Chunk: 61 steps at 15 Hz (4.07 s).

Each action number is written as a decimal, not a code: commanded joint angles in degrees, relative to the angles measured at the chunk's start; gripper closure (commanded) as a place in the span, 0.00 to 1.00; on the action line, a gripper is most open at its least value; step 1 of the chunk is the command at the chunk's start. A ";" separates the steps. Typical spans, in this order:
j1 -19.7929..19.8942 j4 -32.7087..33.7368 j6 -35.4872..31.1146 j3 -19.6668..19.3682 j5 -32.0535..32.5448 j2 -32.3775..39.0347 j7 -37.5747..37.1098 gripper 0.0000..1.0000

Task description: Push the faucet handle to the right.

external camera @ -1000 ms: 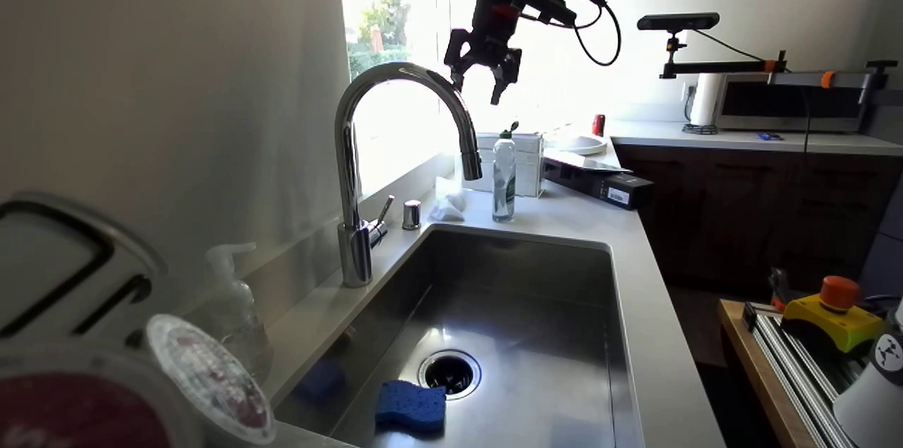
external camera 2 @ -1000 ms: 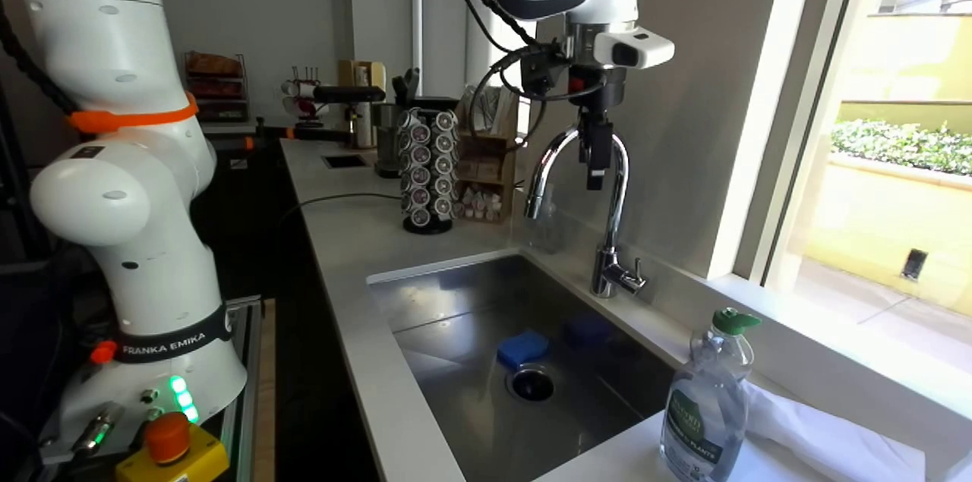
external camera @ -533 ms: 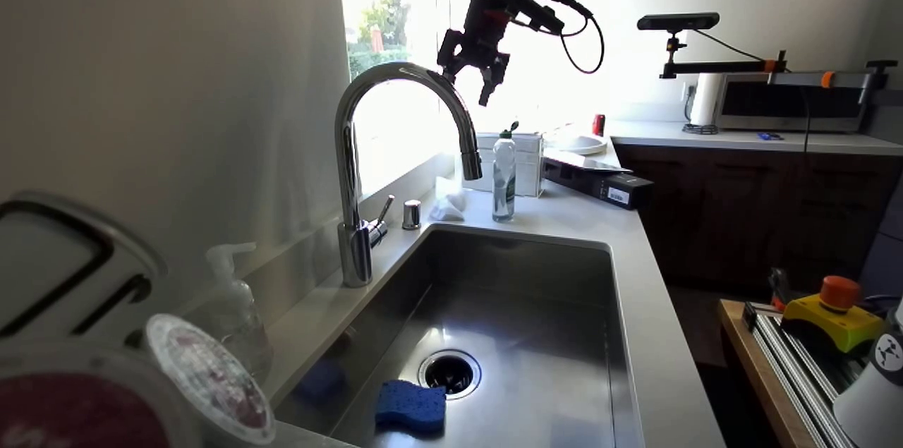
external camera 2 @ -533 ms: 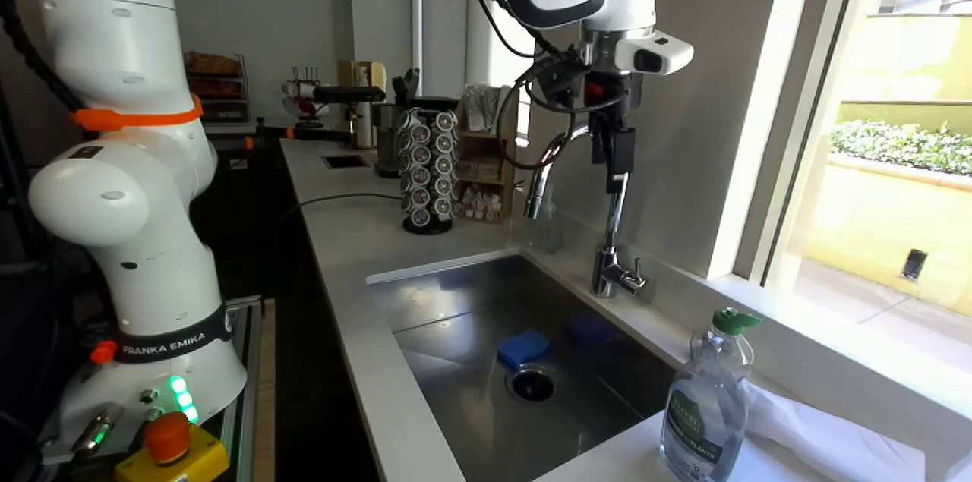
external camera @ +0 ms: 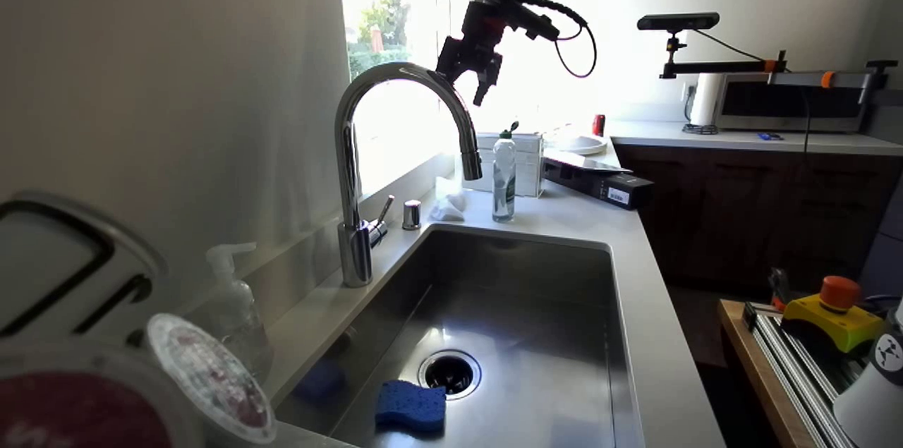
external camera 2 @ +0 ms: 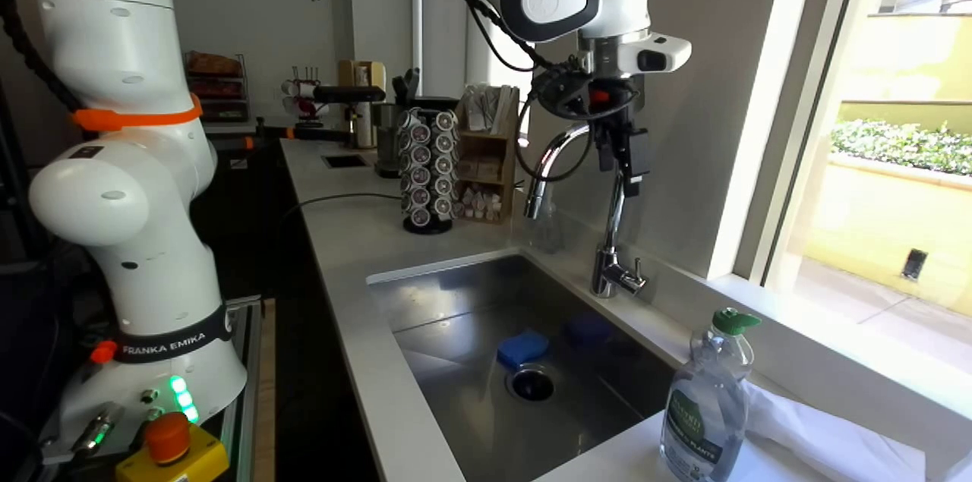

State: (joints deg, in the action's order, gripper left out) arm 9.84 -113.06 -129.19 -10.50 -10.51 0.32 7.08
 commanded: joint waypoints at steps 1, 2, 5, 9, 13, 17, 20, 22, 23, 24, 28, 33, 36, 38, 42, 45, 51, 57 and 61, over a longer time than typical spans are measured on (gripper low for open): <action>-0.53 -2.69 -10.44 1.07 -1.93 2.24 5.79 0.00; -0.59 -2.92 -12.28 1.53 -3.72 3.13 8.57 0.00; -0.09 -1.94 -14.10 3.42 -9.95 6.48 16.43 0.00; 1.48 0.84 -12.51 5.69 -15.84 10.35 26.31 0.00; 3.53 4.49 -11.99 6.63 -17.70 13.79 30.74 0.00; 4.29 7.91 -13.64 6.82 -14.79 17.70 29.35 0.00; 4.96 6.67 -12.89 7.42 -14.98 16.36 29.76 0.00; 5.04 7.22 -12.94 7.52 -14.92 16.99 29.72 0.00; 5.06 7.38 -12.94 7.54 -14.91 17.09 29.70 0.00; 5.06 7.45 -12.94 7.54 -14.91 17.10 29.70 0.00; 5.83 10.14 -12.75 8.64 -15.24 20.21 32.17 0.00; 8.05 13.94 -9.66 10.76 -16.14 23.26 36.40 0.00; 8.77 15.46 -8.87 11.64 -15.51 25.03 38.09 0.00; 8.85 16.24 -7.80 11.78 -14.74 25.99 38.77 0.00; 9.07 17.57 -7.07 12.23 -14.74 27.77 40.36 0.00; 9.06 18.33 -6.67 12.45 -14.62 28.75 40.86 0.04; 8.87 18.72 -6.35 12.66 -13.82 29.78 41.48 0.36; 8.62 18.64 -6.02 12.71 -13.40 30.33 40.75 0.43; 8.64 18.75 -6.03 12.86 -13.35 30.62 40.65 0.67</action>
State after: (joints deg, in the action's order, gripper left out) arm 18.24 -95.87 -137.03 1.82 -25.44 29.53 48.25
